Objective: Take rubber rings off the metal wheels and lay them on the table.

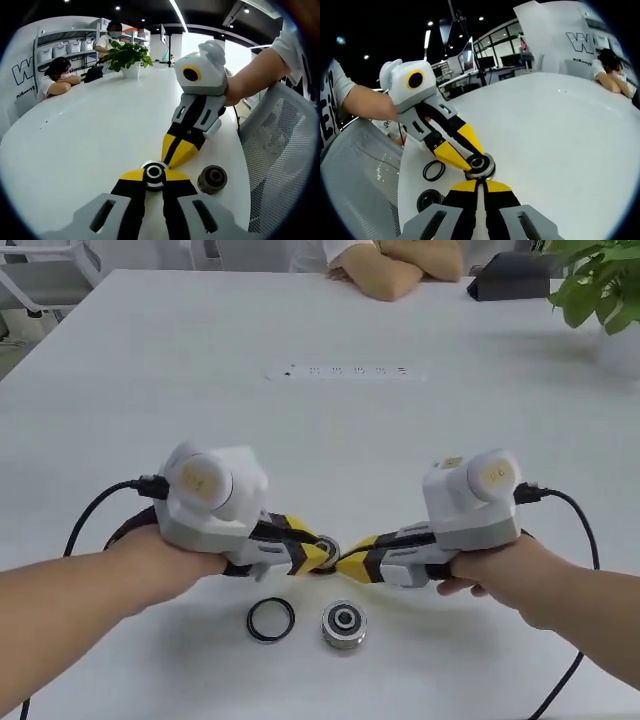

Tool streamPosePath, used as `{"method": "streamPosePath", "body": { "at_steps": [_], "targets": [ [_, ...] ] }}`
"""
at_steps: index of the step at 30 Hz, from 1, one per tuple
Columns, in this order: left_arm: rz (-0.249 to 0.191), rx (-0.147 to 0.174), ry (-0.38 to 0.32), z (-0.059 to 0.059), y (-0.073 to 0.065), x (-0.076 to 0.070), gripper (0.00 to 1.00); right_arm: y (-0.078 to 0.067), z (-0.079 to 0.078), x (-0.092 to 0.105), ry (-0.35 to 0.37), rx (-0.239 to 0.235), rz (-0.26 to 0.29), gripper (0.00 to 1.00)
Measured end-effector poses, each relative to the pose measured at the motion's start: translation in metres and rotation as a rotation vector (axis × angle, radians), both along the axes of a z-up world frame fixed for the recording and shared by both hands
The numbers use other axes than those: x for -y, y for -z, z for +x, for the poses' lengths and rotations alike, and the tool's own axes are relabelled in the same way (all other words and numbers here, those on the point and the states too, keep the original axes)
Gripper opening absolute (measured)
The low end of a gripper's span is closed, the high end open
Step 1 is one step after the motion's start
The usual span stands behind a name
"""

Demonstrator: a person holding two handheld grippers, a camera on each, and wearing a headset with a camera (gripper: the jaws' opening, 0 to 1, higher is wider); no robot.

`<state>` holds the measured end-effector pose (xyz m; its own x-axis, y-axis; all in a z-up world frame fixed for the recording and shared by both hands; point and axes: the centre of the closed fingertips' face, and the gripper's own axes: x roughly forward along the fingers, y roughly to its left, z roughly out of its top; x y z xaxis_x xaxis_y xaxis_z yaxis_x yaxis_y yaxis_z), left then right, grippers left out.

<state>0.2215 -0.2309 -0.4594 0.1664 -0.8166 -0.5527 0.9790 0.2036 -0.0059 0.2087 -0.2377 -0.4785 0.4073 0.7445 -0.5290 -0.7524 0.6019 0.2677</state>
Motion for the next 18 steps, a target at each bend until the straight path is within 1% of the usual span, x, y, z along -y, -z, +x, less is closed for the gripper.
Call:
{"method": "streamPosePath", "body": {
  "at_steps": [4, 5, 6, 7, 12, 13, 14, 15, 17, 18],
  "targets": [
    [-0.003, 0.001, 0.001, -0.0001, -0.0001, -0.0001, 0.07, 0.0005, 0.0007, 0.0007, 0.017, -0.018, 0.012, 0.0],
    [-0.002, 0.0, 0.002, -0.0003, -0.0002, -0.0003, 0.07, 0.0004, 0.0015, 0.002, 0.033, -0.03, 0.023, 0.0],
    [-0.001, 0.0, 0.002, -0.0004, -0.0001, -0.0005, 0.07, -0.0002, 0.002, 0.0026, 0.048, -0.042, 0.038, 0.0],
    [-0.001, -0.001, 0.002, -0.0007, -0.0001, -0.0007, 0.07, -0.0005, 0.0019, 0.0033, 0.062, -0.063, 0.057, 0.0],
    [0.0, -0.002, -0.002, -0.0011, 0.0, -0.0012, 0.07, -0.003, 0.0051, 0.0072, 0.116, -0.098, 0.107, 0.0],
    [0.0, -0.003, -0.004, -0.0011, 0.0, -0.0012, 0.07, -0.005, 0.0069, 0.0079, 0.143, -0.11, 0.131, 0.0],
    [0.0, -0.003, -0.005, -0.0014, 0.0001, -0.0012, 0.06, -0.0079, 0.0093, 0.0082, 0.161, -0.109, 0.157, 0.0],
    [0.0, -0.003, -0.008, -0.0016, 0.0, -0.0011, 0.06, -0.0094, 0.0073, 0.0073, 0.169, -0.131, 0.174, 0.0],
    [-0.001, -0.003, -0.015, -0.0015, 0.0001, -0.0009, 0.06, -0.0089, 0.0061, 0.006, 0.169, -0.127, 0.163, 0.0],
    [-0.002, -0.002, -0.016, -0.0016, 0.0002, -0.0011, 0.06, -0.0093, 0.0057, 0.0056, 0.171, -0.128, 0.166, 0.0]
  ]
}}
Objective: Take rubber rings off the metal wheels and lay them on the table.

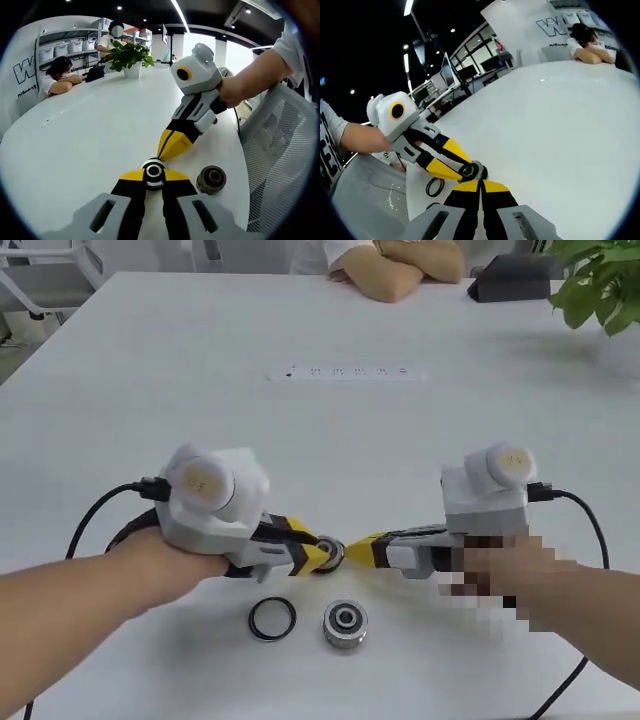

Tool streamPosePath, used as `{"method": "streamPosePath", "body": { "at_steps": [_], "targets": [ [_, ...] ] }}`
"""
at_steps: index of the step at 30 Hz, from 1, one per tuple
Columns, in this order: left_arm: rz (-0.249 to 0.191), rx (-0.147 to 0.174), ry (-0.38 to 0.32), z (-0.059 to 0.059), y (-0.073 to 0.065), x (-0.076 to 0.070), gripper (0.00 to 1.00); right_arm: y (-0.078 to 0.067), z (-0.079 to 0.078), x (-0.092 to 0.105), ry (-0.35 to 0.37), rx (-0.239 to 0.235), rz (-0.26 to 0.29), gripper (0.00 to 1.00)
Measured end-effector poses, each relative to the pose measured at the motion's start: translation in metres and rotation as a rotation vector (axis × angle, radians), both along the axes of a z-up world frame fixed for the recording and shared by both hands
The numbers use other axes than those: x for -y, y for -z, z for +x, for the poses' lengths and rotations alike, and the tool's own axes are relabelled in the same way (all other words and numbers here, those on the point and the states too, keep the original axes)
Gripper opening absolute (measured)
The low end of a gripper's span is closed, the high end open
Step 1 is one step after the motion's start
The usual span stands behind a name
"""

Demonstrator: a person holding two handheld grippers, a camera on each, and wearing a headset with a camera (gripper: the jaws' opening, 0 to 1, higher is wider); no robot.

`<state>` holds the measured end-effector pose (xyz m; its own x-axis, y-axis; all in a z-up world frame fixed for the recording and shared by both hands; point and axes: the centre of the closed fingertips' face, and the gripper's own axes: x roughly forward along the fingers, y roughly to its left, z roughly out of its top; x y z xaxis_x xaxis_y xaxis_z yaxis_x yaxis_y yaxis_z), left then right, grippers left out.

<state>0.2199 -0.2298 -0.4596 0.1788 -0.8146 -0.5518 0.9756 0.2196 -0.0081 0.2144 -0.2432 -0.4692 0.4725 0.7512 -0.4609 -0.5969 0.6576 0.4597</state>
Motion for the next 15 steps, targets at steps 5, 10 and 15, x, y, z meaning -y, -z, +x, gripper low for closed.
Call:
{"method": "streamPosePath", "body": {
  "at_steps": [5, 10, 15],
  "targets": [
    [0.004, 0.005, -0.009, 0.0003, 0.0003, 0.0001, 0.06, -0.0053, -0.0014, -0.0015, 0.015, -0.008, 0.041, 0.0],
    [0.008, 0.009, -0.008, 0.0003, 0.0004, 0.0004, 0.06, -0.0072, -0.0026, -0.0033, 0.014, -0.015, 0.055, 0.0],
    [0.01, 0.017, -0.009, 0.0001, 0.0005, 0.0009, 0.06, -0.009, -0.0033, -0.0053, 0.018, -0.028, 0.079, 0.0]
  ]
}}
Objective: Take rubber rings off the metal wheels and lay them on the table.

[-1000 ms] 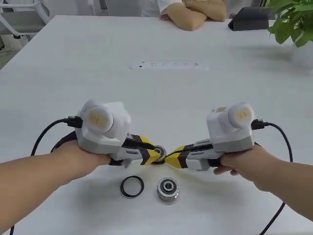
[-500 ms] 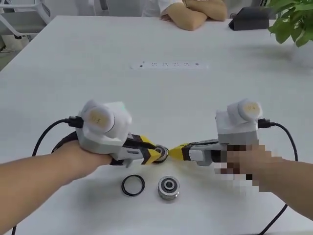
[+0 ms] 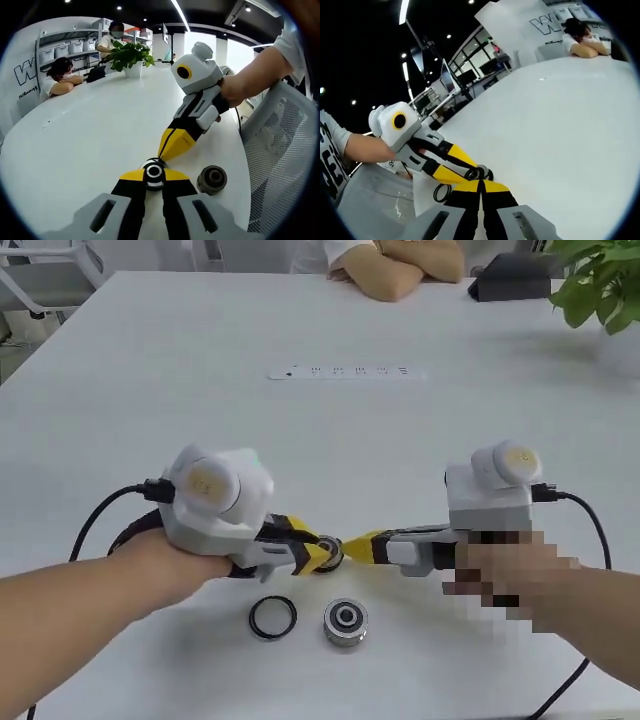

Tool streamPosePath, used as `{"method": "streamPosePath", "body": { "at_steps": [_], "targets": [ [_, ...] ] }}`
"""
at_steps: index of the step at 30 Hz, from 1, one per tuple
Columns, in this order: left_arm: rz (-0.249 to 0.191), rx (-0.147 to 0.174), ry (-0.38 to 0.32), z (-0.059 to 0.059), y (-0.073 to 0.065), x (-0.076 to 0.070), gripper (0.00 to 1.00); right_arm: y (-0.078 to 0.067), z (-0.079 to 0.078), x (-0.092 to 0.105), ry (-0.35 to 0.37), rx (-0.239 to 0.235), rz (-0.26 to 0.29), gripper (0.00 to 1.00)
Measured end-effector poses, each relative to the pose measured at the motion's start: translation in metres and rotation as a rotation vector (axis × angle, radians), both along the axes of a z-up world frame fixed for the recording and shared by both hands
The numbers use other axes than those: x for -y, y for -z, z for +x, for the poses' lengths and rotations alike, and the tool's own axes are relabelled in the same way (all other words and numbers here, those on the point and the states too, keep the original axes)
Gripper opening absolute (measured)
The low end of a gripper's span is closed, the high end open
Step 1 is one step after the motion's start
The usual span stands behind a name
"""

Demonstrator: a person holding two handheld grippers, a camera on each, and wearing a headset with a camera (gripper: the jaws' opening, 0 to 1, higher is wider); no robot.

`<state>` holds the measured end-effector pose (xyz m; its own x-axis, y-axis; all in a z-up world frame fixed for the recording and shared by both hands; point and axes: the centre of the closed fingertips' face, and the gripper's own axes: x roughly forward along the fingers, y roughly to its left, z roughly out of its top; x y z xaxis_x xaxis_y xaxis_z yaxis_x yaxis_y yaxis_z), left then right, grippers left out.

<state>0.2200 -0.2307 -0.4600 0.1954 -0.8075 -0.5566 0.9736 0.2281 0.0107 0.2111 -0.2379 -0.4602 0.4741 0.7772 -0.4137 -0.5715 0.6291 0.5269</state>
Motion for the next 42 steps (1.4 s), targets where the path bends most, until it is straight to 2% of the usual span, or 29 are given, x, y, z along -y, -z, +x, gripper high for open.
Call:
{"method": "streamPosePath", "body": {
  "at_steps": [15, 16, 17, 18, 19, 22, 30, 32, 37, 39, 42],
  "targets": [
    [0.009, 0.0, 0.006, -0.001, 0.0, 0.0, 0.06, -0.002, -0.002, -0.012, -0.046, 0.025, 0.003, 0.0],
    [0.009, 0.0, 0.006, -0.001, 0.0, 0.0, 0.06, -0.003, -0.002, -0.01, -0.05, 0.024, 0.008, 0.0],
    [0.008, 0.0, 0.007, -0.001, 0.0, 0.0, 0.06, -0.009, -0.003, -0.015, -0.068, 0.036, 0.053, 0.0],
    [0.009, -0.001, 0.007, -0.001, 0.001, 0.0, 0.06, -0.006, -0.004, -0.013, -0.056, 0.019, 0.034, 0.0],
    [0.008, 0.001, 0.007, -0.001, 0.0, 0.0, 0.06, -0.006, -0.005, -0.014, -0.071, 0.035, 0.02, 0.0],
    [0.005, 0.001, 0.006, -0.001, 0.0, 0.0, 0.06, -0.007, -0.005, -0.014, -0.068, 0.028, 0.031, 0.0],
    [-0.002, 0.003, 0.007, -0.001, 0.0, 0.0, 0.07, -0.014, -0.013, -0.02, -0.114, 0.001, 0.108, 0.0],
    [-0.003, 0.002, 0.007, -0.001, 0.0, 0.0, 0.07, -0.015, -0.014, -0.021, -0.117, -0.003, 0.112, 0.0],
    [-0.002, 0.0, 0.003, -0.001, 0.0, 0.001, 0.07, -0.012, -0.012, -0.02, -0.098, 0.004, 0.084, 0.0],
    [-0.003, 0.002, 0.003, -0.001, 0.0, 0.001, 0.07, -0.006, -0.007, -0.013, -0.072, 0.022, 0.035, 0.0],
    [0.004, 0.001, 0.0, -0.001, 0.0, 0.001, 0.07, -0.003, -0.004, -0.008, -0.053, 0.011, 0.03, 0.0]
  ]
}}
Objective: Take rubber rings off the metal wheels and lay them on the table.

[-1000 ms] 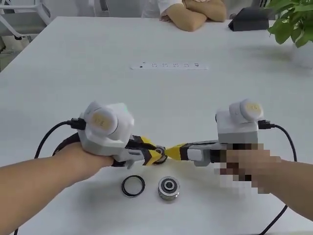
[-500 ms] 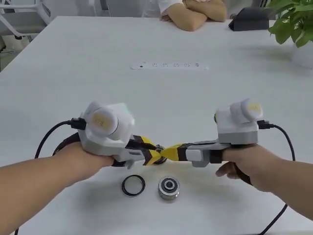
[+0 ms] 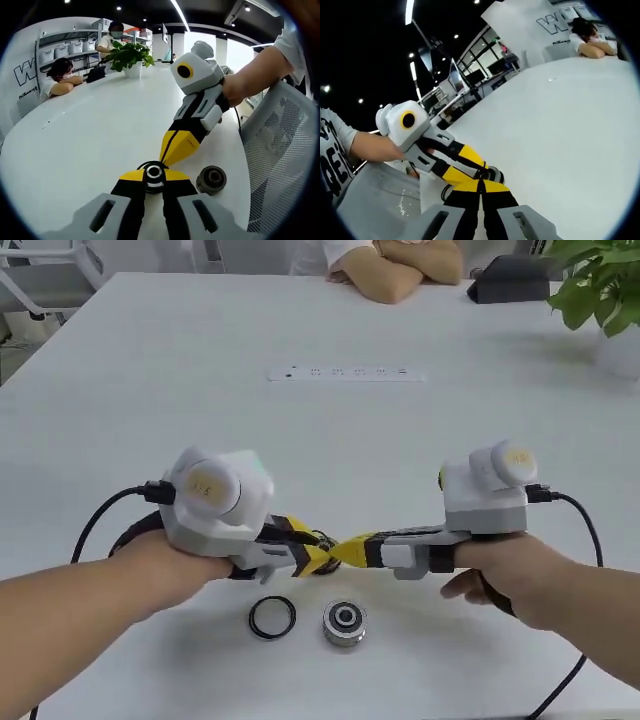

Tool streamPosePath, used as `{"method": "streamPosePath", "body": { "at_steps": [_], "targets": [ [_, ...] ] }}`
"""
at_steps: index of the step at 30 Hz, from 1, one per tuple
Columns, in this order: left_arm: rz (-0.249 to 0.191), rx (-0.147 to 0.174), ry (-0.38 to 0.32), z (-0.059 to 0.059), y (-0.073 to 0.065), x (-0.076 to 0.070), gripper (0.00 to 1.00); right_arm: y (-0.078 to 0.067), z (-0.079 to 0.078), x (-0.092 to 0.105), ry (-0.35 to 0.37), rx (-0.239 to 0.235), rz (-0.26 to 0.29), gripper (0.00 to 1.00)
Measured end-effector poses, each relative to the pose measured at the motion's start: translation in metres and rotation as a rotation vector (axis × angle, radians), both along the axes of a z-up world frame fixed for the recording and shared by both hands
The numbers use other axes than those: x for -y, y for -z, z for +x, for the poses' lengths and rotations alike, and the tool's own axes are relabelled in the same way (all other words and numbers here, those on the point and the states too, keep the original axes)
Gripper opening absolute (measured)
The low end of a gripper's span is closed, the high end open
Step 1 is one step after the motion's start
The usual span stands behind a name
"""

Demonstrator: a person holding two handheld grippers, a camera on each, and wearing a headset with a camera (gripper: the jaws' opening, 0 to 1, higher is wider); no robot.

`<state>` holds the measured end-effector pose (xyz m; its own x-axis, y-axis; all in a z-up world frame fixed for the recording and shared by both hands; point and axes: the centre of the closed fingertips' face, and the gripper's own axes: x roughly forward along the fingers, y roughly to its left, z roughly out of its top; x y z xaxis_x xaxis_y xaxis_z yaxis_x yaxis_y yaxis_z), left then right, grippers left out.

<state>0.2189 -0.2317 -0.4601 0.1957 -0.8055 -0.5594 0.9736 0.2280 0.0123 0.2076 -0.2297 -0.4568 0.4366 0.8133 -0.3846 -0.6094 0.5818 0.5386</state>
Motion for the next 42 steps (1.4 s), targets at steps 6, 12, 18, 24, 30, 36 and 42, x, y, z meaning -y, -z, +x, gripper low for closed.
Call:
{"method": "streamPosePath", "body": {
  "at_steps": [6, 12, 18, 24, 30, 36, 42],
  "targets": [
    [0.001, 0.01, 0.006, 0.0, 0.0, 0.0, 0.07, -0.002, 0.0, 0.0, 0.012, 0.004, -0.005, 0.0],
    [0.006, 0.004, 0.009, -0.001, -0.001, 0.0, 0.08, -0.004, -0.001, 0.0, 0.014, 0.005, -0.004, 0.0],
    [0.019, 0.002, 0.027, -0.003, -0.002, -0.003, 0.11, -0.005, -0.001, 0.0, 0.015, 0.003, -0.001, 0.0],
    [-0.007, -0.005, 0.057, -0.01, -0.012, -0.006, 0.16, -0.007, -0.003, 0.0, 0.014, 0.004, 0.007, 0.0],
    [-0.028, -0.002, 0.072, -0.014, -0.023, -0.011, 0.2, -0.012, -0.004, -0.001, 0.011, 0.007, 0.022, 0.0],
    [-0.072, -0.001, 0.083, -0.018, -0.039, -0.016, 0.26, -0.016, -0.005, -0.002, 0.003, 0.011, 0.039, 0.0],
    [-0.102, -0.004, 0.074, -0.021, -0.055, -0.027, 0.32, -0.021, -0.006, -0.004, -0.007, 0.015, 0.05, 0.0]
  ]
}}
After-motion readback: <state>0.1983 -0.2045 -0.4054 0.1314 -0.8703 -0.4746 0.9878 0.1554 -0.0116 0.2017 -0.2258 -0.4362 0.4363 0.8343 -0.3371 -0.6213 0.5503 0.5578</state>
